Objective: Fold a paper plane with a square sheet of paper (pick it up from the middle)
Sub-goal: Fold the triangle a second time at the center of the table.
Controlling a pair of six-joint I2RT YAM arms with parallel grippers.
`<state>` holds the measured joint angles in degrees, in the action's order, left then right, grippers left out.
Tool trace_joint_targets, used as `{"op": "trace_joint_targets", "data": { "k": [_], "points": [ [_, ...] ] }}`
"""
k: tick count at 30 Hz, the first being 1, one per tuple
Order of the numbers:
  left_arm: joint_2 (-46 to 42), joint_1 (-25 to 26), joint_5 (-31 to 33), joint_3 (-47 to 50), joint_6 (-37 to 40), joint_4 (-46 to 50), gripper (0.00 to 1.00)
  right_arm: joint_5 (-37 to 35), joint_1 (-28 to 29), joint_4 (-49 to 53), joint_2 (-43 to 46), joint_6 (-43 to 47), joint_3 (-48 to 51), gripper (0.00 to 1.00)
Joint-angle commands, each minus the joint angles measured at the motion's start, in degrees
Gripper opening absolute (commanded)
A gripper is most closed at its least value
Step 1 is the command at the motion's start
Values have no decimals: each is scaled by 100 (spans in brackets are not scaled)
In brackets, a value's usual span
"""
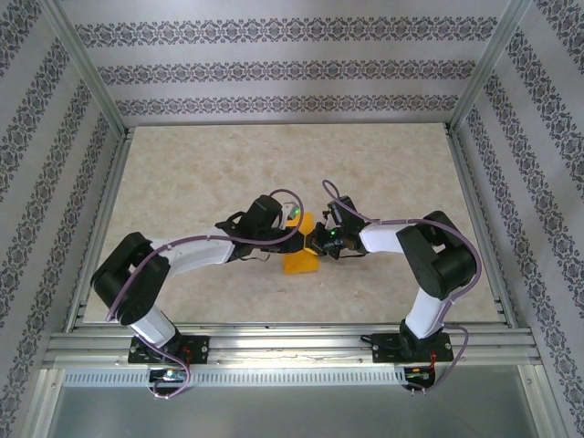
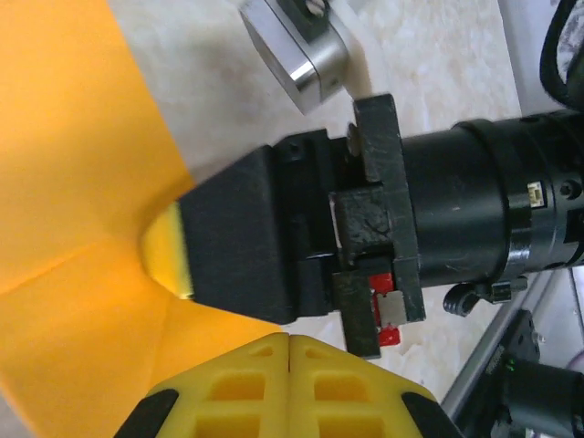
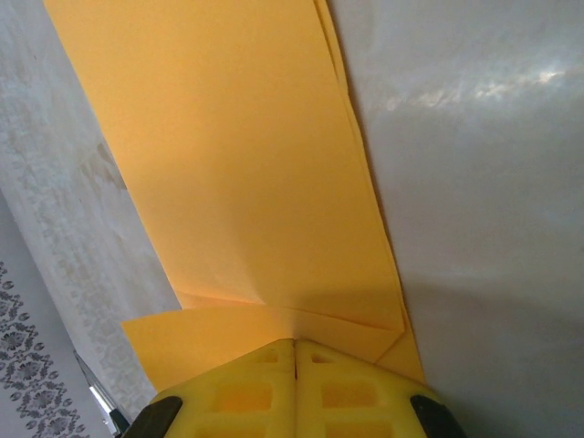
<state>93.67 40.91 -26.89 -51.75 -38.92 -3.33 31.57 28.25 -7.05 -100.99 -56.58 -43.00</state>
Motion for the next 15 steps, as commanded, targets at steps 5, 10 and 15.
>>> {"op": "trace_joint_targets", "data": {
  "k": [5, 10, 15],
  "points": [
    [554, 84, -289, -361, -332, 773, 0, -279, -26, 454, -8, 108, 143, 0],
    [775, 102, -295, -401, -380, 840, 0, -255, -21, 458, -10, 103, 117, 0],
    [747, 93, 35, -287, -348, 958, 0, -275, -21, 459, 36, 105, 157, 0]
  ]
}}
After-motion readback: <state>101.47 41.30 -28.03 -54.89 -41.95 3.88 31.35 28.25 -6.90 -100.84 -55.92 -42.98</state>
